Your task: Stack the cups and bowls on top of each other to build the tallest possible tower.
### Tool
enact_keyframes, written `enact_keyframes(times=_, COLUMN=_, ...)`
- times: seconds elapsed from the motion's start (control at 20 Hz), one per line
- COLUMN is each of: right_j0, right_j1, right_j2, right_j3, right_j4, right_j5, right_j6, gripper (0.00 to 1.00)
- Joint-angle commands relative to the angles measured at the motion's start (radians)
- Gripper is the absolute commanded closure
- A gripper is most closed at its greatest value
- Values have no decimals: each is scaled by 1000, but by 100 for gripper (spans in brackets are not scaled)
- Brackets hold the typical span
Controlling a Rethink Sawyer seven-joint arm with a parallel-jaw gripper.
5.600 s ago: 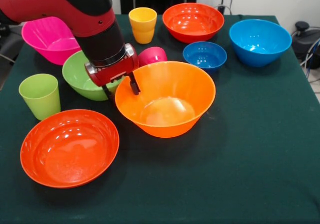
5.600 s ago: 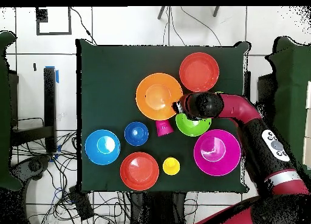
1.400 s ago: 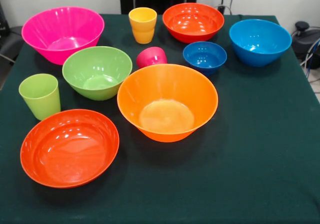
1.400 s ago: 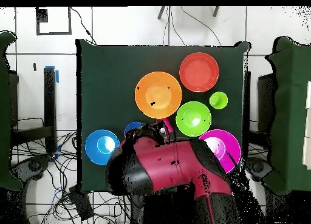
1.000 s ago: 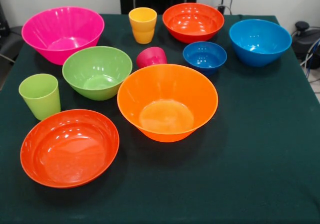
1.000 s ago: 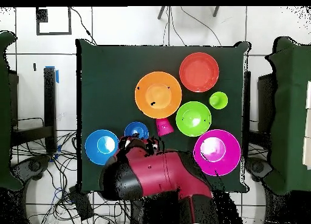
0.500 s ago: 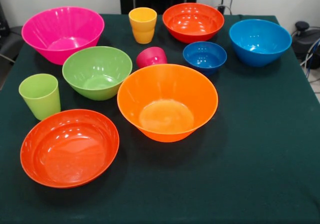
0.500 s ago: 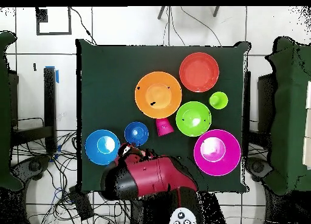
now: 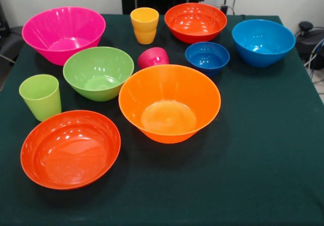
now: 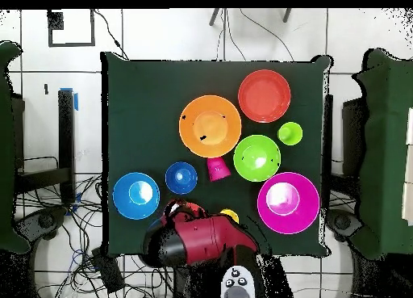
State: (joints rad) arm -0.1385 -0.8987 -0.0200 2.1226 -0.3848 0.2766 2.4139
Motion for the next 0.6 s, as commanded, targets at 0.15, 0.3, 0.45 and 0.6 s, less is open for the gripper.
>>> enact_keyframes(times=0.15, right_j0=54, right_j1=124, right_j2=-83, right_j3=-1, right_j4=3, right_j5=-107, right_j6=146, gripper=0)
enact_keyframes(times=0.3, right_j0=91, right_j1=160, right_j2=-121, right_j3=-7, right_j4=20, right_j5=-132, right_j6=168, gripper=0)
enact_keyframes(times=0.45, right_j0=121, right_j1=213, right_j2=-151, right_j3=-21, right_j4=34, right_j5=-178, right_j6=182, gripper=0)
enact_keyframes(times=0.6, right_j0=140, right_j1=240, right_j2=-172, right_j3=-19, right_j4=56, right_j5=-214, right_j6=187, gripper=0)
